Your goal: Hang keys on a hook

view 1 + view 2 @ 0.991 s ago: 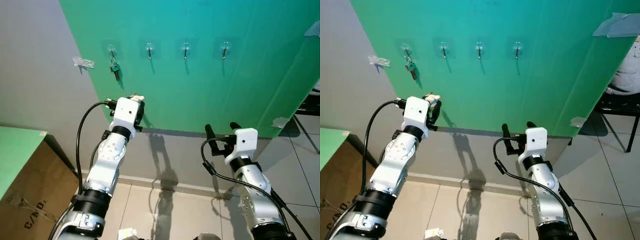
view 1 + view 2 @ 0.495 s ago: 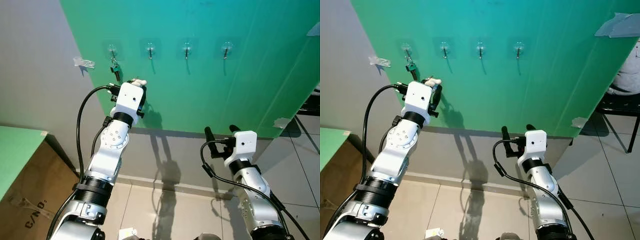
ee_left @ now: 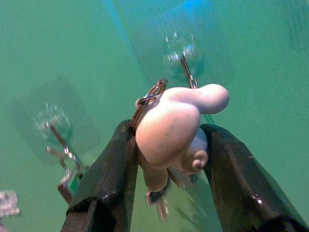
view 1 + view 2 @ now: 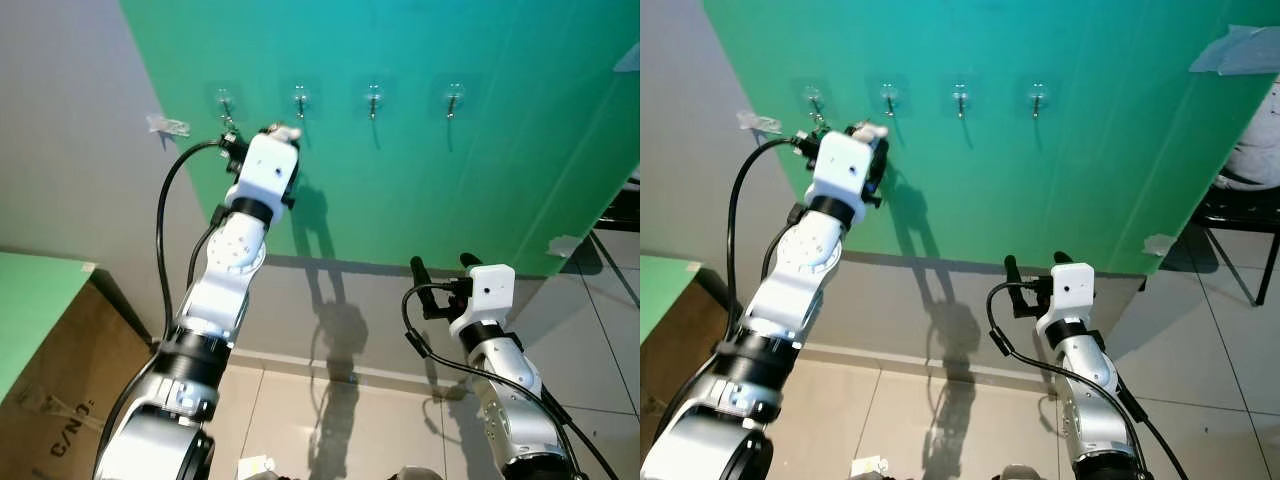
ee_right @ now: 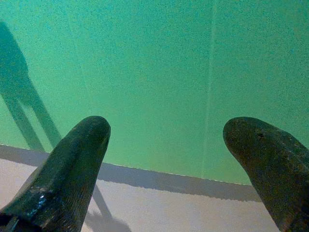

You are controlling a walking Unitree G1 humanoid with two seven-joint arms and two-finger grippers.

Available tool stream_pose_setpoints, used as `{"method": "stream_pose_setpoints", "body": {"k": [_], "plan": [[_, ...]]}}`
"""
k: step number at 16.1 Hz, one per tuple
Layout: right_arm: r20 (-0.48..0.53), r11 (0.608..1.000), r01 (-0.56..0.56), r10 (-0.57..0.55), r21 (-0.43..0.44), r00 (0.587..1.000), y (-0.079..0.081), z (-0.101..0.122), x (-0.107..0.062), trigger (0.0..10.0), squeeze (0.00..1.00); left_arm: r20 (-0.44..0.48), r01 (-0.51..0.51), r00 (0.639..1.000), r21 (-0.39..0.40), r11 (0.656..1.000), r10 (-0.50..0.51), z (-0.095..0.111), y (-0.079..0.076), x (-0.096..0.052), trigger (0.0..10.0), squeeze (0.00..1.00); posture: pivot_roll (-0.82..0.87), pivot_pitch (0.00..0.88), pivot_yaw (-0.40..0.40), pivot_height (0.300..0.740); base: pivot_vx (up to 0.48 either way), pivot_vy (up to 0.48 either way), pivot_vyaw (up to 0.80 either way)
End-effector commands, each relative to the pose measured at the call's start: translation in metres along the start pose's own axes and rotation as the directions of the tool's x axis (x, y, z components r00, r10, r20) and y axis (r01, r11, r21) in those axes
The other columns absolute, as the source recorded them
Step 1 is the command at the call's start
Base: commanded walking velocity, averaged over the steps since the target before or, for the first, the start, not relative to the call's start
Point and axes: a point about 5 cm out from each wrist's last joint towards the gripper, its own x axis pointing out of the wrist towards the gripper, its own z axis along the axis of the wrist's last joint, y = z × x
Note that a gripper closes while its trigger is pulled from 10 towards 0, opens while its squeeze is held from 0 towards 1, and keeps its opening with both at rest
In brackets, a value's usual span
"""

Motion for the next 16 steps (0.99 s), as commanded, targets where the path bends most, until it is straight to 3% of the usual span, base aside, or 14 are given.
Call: {"method": "stream_pose_setpoints", "body": {"k": [1,9,16], "plan": [[0.016,1.000,0.005,-0.005,0.002,1.000,0.001,0.004,0.000,10.0,0.00,0.013,-0.018,1.000,0.019,1.000,0.018,0.006,0.004,0.005,0.0,0.00,-0.27,0.000,0.102,0.740,0.000,0.000,0.00],[0.011,1.000,0.016,-0.016,0.013,1.000,0.003,0.002,-0.003,10.0,0.00,-0.044,0.018,0.999,0.027,0.999,-0.017,0.004,-0.004,0.015,0.0,0.00,-0.27,0.000,0.111,0.740,0.000,0.000,0.00],[0.010,1.000,0.022,-0.022,0.013,1.000,0.002,0.002,-0.005,10.0,0.00,-0.018,0.028,0.999,0.052,0.998,-0.027,0.010,-0.006,0.018,0.0,0.00,-0.28,0.001,0.115,0.740,0.000,0.000,0.00]]}}
